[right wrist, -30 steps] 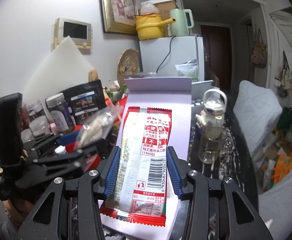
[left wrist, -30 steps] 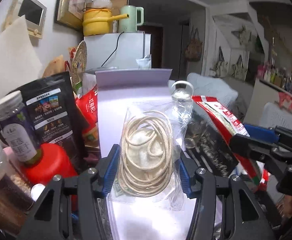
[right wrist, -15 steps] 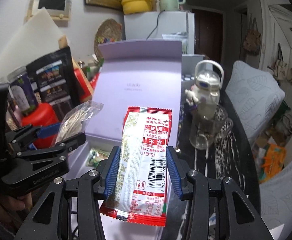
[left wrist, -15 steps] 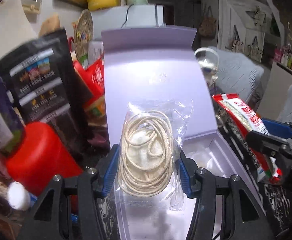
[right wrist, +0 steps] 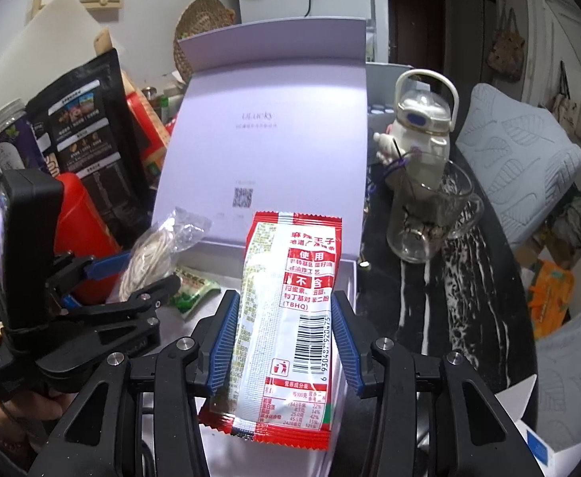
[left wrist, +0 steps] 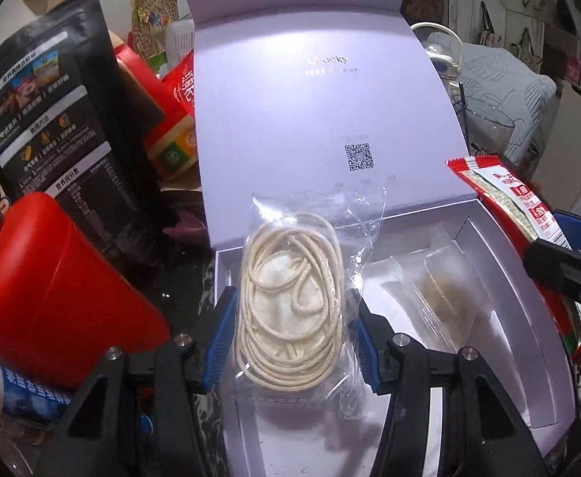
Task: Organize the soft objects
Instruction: 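Lower the cord bag and red-white packet into the box and open both grippers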
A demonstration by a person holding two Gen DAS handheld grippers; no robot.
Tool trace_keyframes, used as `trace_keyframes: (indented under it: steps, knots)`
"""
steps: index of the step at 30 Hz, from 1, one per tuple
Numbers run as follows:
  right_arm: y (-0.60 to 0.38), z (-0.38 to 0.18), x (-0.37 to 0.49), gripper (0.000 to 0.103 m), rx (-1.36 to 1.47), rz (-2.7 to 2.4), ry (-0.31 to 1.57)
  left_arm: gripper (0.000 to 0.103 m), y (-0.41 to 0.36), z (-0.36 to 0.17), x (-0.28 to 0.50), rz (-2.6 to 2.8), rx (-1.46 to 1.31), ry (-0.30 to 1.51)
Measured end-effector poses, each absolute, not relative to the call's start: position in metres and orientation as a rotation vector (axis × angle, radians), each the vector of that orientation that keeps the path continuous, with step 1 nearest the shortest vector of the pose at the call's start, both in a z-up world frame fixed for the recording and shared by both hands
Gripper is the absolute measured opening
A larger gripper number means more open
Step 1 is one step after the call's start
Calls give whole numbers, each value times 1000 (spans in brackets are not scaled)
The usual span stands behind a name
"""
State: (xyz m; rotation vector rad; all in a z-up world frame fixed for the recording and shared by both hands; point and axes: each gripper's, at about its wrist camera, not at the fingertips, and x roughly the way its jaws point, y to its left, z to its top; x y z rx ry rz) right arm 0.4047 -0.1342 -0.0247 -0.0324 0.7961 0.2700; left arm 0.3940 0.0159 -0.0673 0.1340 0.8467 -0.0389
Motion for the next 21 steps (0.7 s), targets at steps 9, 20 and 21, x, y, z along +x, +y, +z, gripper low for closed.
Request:
trace_keyframes:
  steps: [9, 20, 21]
  knots:
    - [-131, -45, 414, 46, -41, 275, 864, 54, 18, -87, 406, -53, 89, 972]
    - [-138, -70, 429, 48, -9, 272, 956, 54, 15, -95, 408, -27, 134, 1000]
    - [-138, -70, 430, 48, -11, 271, 961, 54, 14, -95, 410, -25, 132, 1001]
